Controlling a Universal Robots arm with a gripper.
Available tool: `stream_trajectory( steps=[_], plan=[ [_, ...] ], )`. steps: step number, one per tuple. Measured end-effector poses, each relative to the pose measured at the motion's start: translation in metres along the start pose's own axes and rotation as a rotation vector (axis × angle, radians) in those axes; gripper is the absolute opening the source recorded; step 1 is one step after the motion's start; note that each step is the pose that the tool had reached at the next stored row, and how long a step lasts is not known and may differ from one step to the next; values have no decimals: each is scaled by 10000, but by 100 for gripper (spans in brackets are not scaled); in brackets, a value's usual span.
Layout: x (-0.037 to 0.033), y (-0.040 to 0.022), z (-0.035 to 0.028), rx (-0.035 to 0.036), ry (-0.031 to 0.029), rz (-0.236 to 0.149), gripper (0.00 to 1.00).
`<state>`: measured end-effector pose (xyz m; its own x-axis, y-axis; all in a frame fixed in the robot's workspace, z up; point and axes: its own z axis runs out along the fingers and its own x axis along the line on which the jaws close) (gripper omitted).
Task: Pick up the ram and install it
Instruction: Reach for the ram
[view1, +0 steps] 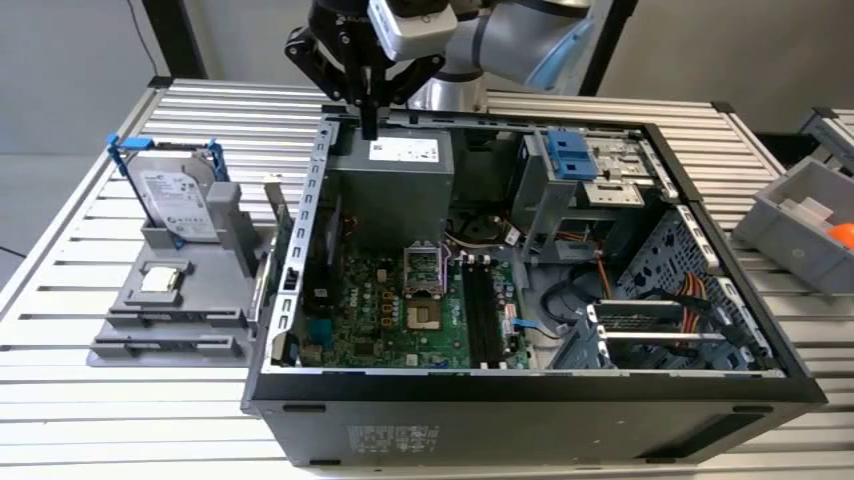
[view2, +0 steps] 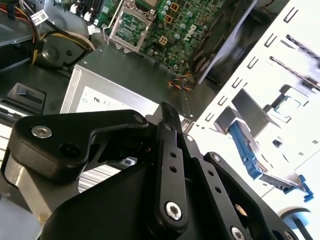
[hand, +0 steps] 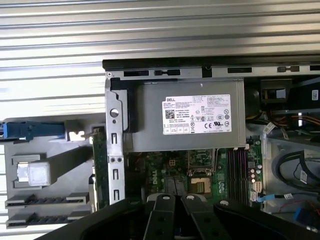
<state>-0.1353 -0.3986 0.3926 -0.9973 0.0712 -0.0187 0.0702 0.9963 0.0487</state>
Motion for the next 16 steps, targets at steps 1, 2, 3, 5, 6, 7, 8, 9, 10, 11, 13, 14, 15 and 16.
stream_trajectory(
  steps=[1,2,3,5,6,7,8,9,10,11,13,14,15,16],
  plan=[
    [7,-1,0,0,0,0,0],
    [14,-1,0,-1,0,0,0],
    [21,-1,0,0,1,0,0],
    [36,-3,-1,0,5,0,0],
    [42,-3,0,0,12,0,0],
    [48,-3,0,1,21,1,0],
    [56,-4,-1,1,26,1,0],
    [63,-5,-1,2,27,1,0],
    [73,-5,-2,3,28,1,0],
    [83,-6,-2,2,28,1,0],
    [104,-6,-2,2,28,1,0],
    [113,-6,-2,2,28,1,0],
    [121,-7,-2,1,27,2,0],
    [129,-7,-2,1,27,1,0]
  ],
)
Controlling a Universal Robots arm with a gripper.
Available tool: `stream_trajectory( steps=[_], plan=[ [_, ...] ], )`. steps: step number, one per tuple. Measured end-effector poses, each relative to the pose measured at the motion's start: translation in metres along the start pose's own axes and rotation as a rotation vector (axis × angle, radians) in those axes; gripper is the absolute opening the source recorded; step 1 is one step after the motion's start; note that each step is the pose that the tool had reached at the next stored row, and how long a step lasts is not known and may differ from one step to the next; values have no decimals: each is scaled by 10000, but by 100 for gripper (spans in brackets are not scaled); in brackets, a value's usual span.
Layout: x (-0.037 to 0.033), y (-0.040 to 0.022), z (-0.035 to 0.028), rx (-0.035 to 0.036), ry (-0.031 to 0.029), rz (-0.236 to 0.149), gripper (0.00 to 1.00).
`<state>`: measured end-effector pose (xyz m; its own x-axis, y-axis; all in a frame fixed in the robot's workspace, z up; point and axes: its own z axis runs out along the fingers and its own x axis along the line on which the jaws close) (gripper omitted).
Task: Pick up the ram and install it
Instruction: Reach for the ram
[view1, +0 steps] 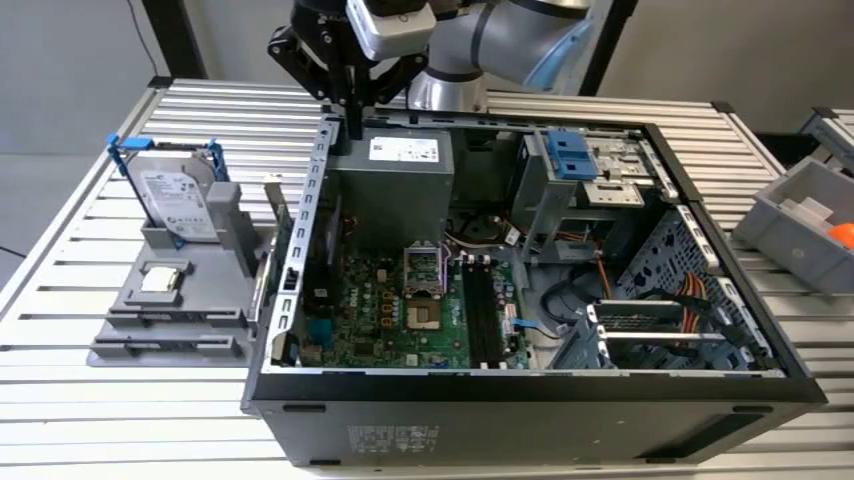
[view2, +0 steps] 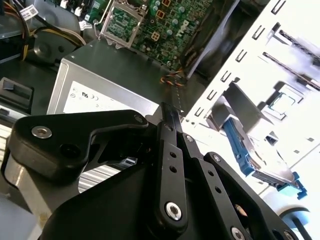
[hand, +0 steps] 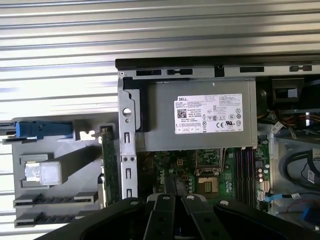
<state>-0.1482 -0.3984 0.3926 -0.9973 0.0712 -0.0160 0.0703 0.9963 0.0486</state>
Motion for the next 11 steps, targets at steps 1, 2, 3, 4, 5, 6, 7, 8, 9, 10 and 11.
stream_trajectory(
  steps=[1,2,3,4,5,6,7,8,9,10,11],
  plan=[
    [8,-1,-1,1,0,0,0],
    [14,-1,-1,2,1,0,0],
    [21,-2,-1,1,0,0,0],
    [29,-2,-1,1,1,1,0],
    [35,-3,-1,1,1,0,0],
    [42,-3,-1,1,0,1,0],
    [49,-4,-1,0,0,0,0],
    [56,-4,-2,1,0,0,0],
    [65,-5,-2,1,0,0,0],
    [74,-5,-2,1,0,0,0],
    [82,-6,-2,0,0,0,0]
  ],
)
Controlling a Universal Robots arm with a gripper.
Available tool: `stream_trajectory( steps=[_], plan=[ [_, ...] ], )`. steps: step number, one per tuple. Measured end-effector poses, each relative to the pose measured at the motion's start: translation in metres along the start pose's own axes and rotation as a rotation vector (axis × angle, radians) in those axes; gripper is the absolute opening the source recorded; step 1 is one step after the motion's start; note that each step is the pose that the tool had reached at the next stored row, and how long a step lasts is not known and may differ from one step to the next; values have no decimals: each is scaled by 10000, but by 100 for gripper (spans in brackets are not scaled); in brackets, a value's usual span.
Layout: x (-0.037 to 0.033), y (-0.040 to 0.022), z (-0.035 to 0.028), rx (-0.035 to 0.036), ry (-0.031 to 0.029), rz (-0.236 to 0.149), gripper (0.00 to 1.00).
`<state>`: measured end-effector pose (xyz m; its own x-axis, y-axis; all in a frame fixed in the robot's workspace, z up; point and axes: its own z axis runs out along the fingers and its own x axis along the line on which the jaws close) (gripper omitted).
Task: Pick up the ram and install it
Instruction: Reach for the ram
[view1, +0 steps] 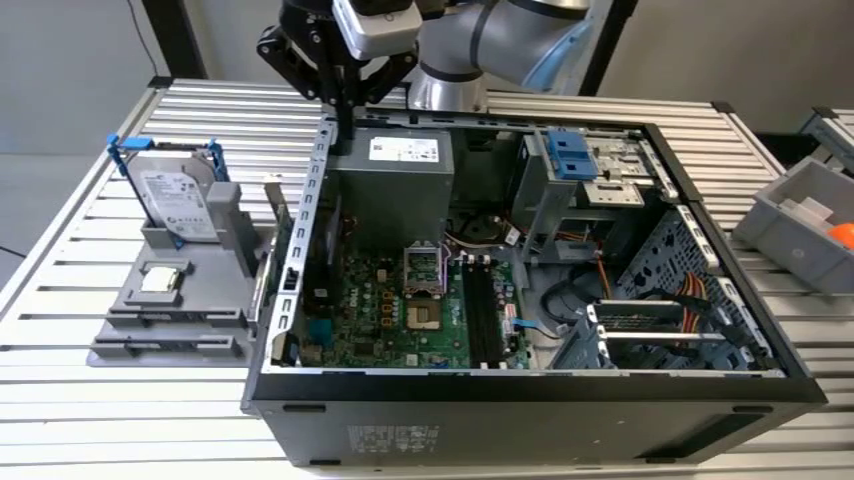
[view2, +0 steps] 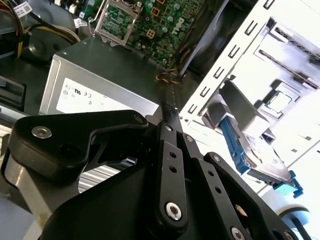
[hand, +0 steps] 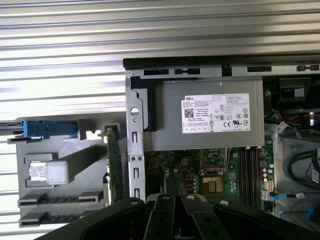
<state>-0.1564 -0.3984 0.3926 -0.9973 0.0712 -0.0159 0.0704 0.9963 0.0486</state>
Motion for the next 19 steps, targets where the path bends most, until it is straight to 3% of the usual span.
stream_trajectory(
  steps=[19],
  plan=[
    [122,-9,-2,0,0,0,0]
  ],
)
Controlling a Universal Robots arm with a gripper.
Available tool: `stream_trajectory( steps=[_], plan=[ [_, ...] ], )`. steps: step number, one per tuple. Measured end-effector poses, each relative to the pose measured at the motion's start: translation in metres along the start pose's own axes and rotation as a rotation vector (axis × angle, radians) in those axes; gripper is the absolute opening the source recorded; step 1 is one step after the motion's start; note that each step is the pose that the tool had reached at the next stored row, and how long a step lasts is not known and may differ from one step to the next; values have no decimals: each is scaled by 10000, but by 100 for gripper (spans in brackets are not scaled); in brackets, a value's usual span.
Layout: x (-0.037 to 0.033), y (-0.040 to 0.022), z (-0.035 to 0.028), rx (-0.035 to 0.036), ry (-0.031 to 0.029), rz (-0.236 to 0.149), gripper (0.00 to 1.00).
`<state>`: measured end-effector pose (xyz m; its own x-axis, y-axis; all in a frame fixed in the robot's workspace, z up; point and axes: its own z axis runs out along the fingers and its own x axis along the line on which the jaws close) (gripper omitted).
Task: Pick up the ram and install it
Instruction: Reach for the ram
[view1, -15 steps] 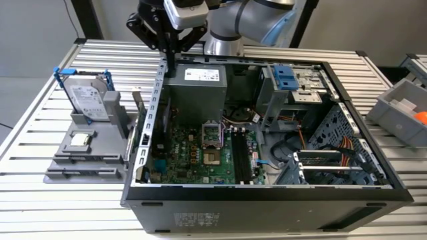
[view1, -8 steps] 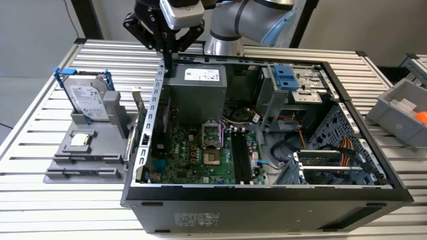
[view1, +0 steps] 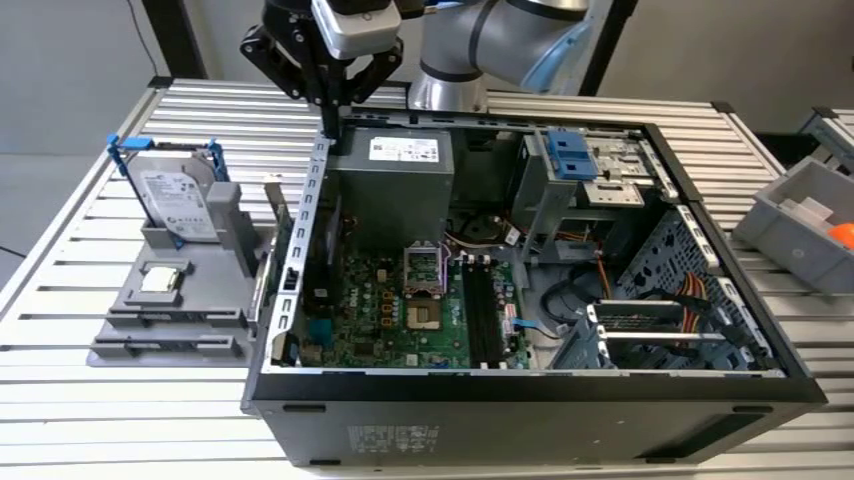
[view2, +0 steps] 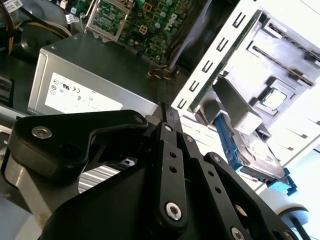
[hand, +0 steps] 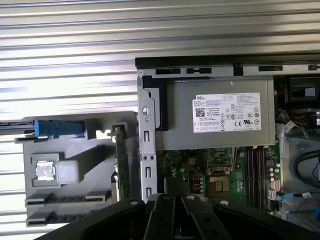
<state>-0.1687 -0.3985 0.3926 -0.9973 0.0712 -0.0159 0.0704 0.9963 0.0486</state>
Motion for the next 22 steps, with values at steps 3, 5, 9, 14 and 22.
stream_trajectory(
  steps=[3,5,9,14,22],
  plan=[
    [17,-1,0,0,0,0,0],
    [27,-2,-1,1,1,0,0],
    [48,-3,-1,-1,0,-1,0],
    [73,-5,-2,0,0,0,0],
    [119,-8,-3,1,1,-1,0]
  ],
)
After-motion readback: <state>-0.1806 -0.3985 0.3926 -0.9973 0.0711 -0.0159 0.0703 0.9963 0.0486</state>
